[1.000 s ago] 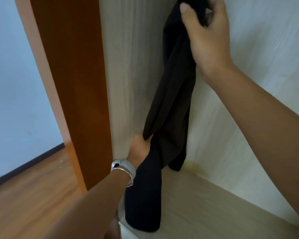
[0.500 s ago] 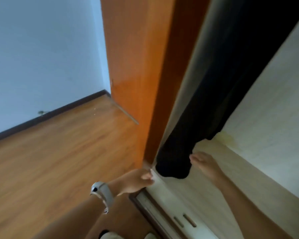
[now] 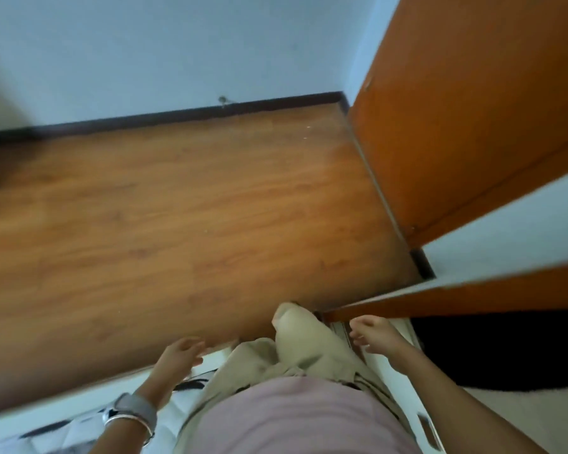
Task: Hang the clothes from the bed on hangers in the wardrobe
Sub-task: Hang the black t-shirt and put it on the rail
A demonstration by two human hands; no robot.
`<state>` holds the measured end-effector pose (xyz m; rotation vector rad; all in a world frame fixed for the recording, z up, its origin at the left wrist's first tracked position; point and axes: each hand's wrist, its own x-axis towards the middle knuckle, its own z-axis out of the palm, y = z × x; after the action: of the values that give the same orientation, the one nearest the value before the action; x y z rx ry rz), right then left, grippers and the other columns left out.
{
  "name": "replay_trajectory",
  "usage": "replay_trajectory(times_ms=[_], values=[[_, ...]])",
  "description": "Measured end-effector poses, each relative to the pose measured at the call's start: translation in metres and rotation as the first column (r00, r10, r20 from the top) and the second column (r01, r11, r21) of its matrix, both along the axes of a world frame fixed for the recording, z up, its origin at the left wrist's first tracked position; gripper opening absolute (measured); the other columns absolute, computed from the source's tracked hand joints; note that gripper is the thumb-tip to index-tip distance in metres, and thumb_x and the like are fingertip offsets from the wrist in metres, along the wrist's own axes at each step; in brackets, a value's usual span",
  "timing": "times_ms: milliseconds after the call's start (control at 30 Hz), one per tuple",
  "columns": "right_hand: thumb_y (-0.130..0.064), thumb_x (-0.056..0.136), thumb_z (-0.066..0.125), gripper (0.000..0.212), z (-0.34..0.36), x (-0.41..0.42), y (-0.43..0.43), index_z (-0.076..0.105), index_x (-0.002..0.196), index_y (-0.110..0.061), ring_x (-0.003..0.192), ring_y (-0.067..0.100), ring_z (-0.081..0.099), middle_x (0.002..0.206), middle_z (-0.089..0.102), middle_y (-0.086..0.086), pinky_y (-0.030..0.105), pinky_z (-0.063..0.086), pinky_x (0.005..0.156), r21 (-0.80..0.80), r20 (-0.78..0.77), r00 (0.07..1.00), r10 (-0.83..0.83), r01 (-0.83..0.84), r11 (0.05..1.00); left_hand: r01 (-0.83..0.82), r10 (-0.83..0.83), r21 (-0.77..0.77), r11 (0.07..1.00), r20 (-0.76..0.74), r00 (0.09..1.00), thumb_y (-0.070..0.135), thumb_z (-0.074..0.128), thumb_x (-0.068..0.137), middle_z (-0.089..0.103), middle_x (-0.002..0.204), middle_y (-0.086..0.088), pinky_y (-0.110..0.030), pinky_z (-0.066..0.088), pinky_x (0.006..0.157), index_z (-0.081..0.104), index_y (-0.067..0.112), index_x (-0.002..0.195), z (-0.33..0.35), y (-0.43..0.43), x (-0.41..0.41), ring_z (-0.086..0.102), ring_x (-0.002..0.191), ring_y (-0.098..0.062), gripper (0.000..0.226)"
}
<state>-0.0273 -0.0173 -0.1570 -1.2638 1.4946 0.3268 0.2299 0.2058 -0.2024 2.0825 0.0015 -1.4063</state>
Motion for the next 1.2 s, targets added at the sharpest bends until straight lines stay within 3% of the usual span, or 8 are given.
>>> replay_trajectory(times_ms=[100, 267, 467, 633, 800, 933, 1100, 1200], values=[[-0.018, 0.095, 0.048, 0.012, -0.007, 0.049, -0.033, 0.057, 0.097, -0.010, 0.070, 0.012, 0.054, 0.083, 0.059, 0.005, 0.019, 0.042, 0.058, 0.009, -0.001, 0.996, 0.089, -0.089, 0.996, -0.166, 0.168, 0.034, 0.986, -0.071, 0.983, 0.014, 0.046, 0.095, 0.061, 0.105, -0.011, -0.031, 0.038, 0.081, 0.057, 0.009, 0.108, -0.010, 0.001, 0.007, 0.058, 0.097, -0.026, 0.018], [-0.016, 0.091, 0.053, 0.011, -0.024, 0.127, -0.105, 0.064, 0.093, -0.013, 0.080, 0.015, 0.057, 0.093, 0.063, 0.006, 0.023, 0.046, 0.063, 0.030, -0.046, 0.954, 0.295, -0.294, 0.955, -0.400, 0.412, 0.100, 0.911, -0.166, 0.896, 0.020, 0.047, 0.095, 0.060, 0.113, -0.013, -0.030, 0.038, 0.076, 0.057, 0.008, 0.108, -0.020, -0.023, 0.031, 0.056, 0.098, -0.025, 0.020], [-0.021, 0.093, 0.051, 0.027, -0.022, 0.232, -0.224, 0.061, 0.114, -0.007, 0.095, 0.020, 0.058, 0.106, 0.063, 0.006, 0.030, 0.045, 0.081, 0.019, -0.171, 0.804, 0.569, -0.575, 0.818, -0.694, 0.705, 0.128, 0.709, -0.156, 0.692, 0.019, 0.045, 0.095, 0.059, 0.112, -0.009, -0.035, 0.038, 0.090, 0.052, 0.008, 0.121, -0.014, -0.083, 0.091, 0.056, 0.106, -0.025, 0.029], [-0.021, 0.096, 0.044, 0.018, -0.010, 0.352, -0.274, 0.054, 0.110, -0.017, 0.092, 0.018, 0.058, 0.100, 0.061, 0.003, 0.030, 0.043, 0.081, -0.001, -0.162, 0.670, 0.725, -0.735, 0.679, -0.872, 0.866, -0.033, 0.489, -0.099, 0.489, 0.020, 0.043, 0.097, 0.059, 0.110, -0.006, -0.039, 0.037, 0.100, 0.052, 0.014, 0.116, 0.015, -0.110, 0.141, 0.055, 0.107, -0.024, 0.022], [-0.020, 0.096, 0.042, 0.016, -0.026, 0.474, -0.233, 0.055, 0.106, -0.016, 0.089, 0.019, 0.057, 0.095, 0.061, 0.003, 0.023, 0.044, 0.065, 0.074, -0.126, 0.410, 0.903, -0.904, 0.421, -0.964, 0.965, 0.043, 0.263, -0.005, 0.263, 0.022, 0.045, 0.096, 0.062, 0.114, -0.007, -0.032, 0.041, 0.090, 0.054, 0.011, 0.120, 0.015, -0.078, 0.137, 0.057, 0.106, -0.022, 0.028], [-0.019, 0.095, 0.045, 0.017, -0.040, 0.582, -0.158, 0.058, 0.104, -0.014, 0.085, 0.020, 0.058, 0.093, 0.062, 0.005, 0.023, 0.041, 0.061, 0.059, -0.062, 0.216, 0.974, -0.974, 0.220, -0.981, 0.998, 0.193, -0.009, -0.059, -0.021, 0.024, 0.049, 0.094, 0.063, 0.099, -0.010, -0.029, 0.045, 0.072, 0.054, 0.006, 0.119, 0.004, -0.050, 0.127, 0.060, 0.090, -0.023, 0.031], [-0.018, 0.094, 0.046, 0.014, -0.034, 0.714, -0.045, 0.058, 0.101, -0.015, 0.084, 0.021, 0.059, 0.089, 0.063, 0.004, 0.024, 0.040, 0.060, -0.101, 0.039, 0.190, 0.981, -0.976, 0.193, -0.957, 0.974, 0.229, -0.179, -0.097, -0.205, 0.013, 0.047, 0.093, 0.055, 0.072, -0.009, -0.018, 0.040, 0.039, 0.058, 0.000, 0.112, -0.006, 0.005, 0.171, 0.046, 0.059, -0.017, 0.025], [-0.015, 0.095, 0.046, 0.014, -0.025, 0.763, 0.016, 0.059, 0.100, -0.012, 0.077, 0.019, 0.058, 0.083, 0.062, 0.004, 0.024, 0.040, 0.059, -0.133, 0.064, 0.151, 0.986, -0.978, 0.159, -0.953, 0.959, 0.183, -0.243, -0.099, -0.264, 0.015, 0.047, 0.094, 0.059, 0.077, -0.009, -0.023, 0.042, 0.049, 0.058, 0.000, 0.113, -0.007, 0.052, 0.213, 0.050, 0.064, -0.019, 0.027]])
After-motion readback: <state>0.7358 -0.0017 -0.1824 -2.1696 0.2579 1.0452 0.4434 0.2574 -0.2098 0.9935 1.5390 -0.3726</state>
